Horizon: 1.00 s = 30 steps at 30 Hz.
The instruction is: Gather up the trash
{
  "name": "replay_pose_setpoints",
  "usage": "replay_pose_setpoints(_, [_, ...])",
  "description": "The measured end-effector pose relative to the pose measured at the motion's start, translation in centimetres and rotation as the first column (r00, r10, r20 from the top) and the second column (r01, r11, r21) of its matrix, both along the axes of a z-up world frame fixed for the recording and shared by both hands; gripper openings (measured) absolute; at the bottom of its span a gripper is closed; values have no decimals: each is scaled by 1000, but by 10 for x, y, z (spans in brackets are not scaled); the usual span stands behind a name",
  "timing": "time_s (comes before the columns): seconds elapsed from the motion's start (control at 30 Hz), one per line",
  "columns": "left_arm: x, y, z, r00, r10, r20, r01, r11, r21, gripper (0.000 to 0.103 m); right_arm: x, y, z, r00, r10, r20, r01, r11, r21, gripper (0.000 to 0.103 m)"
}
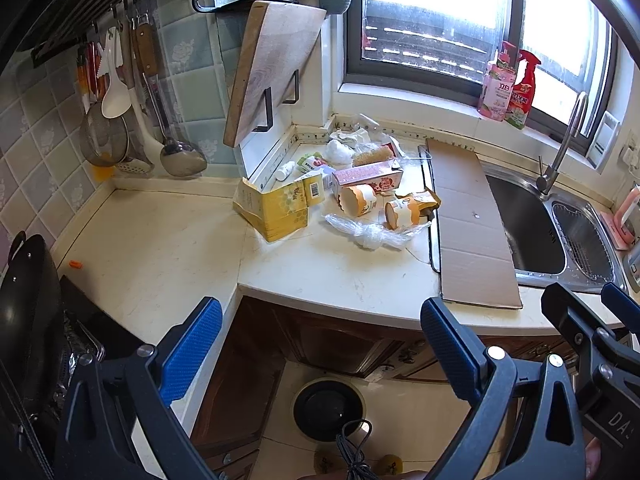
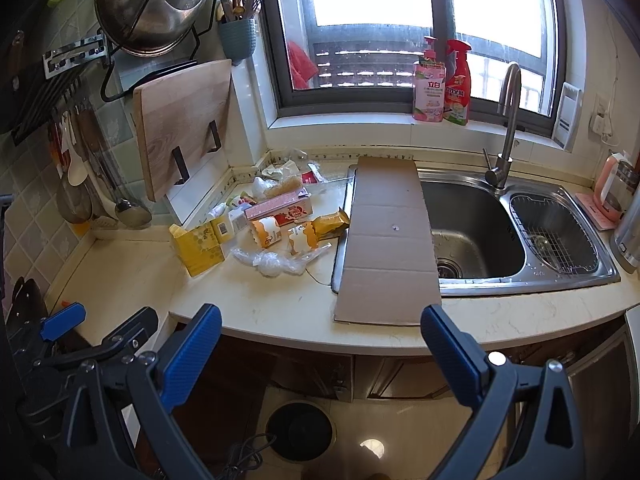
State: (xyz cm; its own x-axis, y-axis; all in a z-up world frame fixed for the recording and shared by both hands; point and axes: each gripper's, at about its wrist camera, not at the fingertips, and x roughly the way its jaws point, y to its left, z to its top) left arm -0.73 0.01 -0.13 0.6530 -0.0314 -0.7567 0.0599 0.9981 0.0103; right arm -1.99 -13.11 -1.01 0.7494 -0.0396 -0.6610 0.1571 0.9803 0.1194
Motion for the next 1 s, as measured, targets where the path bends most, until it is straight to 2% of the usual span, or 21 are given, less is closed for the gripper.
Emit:
replay_pose_setpoints(0.4, [-1,18,2,1000,-12,-10,11,999,-33,99,-10,20,6,999,-26,-28,24,998,-66,101])
replay_pose_setpoints(0.73, [4,18,-1,999,-32,-32,31,999,-33,99,-19,32,13,1000,-5,8,5,997,-83,101])
replay_pose_setpoints(1.0, [19,20,-14,997,-6,-78,6,1000,-9,99,10,22,-7,997,-4,-79,2,1000,-25,101])
